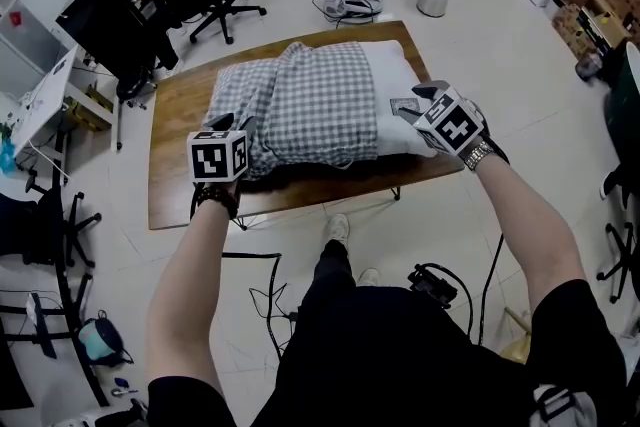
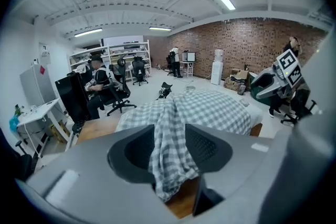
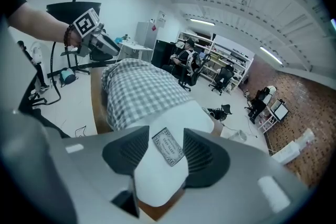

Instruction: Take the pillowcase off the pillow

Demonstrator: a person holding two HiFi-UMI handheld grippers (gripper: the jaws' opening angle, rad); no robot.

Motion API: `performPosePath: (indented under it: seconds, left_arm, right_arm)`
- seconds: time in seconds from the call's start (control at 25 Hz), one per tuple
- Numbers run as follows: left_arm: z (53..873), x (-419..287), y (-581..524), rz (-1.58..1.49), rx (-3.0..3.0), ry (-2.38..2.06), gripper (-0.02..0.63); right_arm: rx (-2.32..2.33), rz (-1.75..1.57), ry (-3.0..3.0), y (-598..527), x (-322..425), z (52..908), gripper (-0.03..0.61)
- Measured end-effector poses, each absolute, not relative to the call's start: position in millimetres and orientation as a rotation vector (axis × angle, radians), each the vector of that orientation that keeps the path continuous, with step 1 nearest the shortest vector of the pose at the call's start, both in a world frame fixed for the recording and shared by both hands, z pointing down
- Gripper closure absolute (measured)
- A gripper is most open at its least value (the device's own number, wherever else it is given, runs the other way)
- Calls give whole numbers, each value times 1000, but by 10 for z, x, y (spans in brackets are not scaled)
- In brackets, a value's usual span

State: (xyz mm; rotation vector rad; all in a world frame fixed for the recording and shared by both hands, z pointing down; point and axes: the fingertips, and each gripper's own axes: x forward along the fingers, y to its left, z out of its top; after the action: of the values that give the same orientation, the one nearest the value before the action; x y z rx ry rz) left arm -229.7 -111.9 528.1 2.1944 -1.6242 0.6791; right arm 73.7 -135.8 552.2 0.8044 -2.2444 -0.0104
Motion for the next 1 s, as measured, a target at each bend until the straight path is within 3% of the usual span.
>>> performPosePath:
  seconds: [0.28,0.68,1.0]
  left_arm:
    - [4890,-1989,-1706,728,2344,-1441,376]
    - [4549,-1775,-2934,870,2414,-1164,353]
    - [4763,-1769,-3844,953,2308,-959,327]
  right_arm:
    - [819,34,-2246,-1885,597,5347,376]
    - [815,187,-2217,-2974,470,5223,374]
    - [760,294,-2160,-3891,225,5298,353]
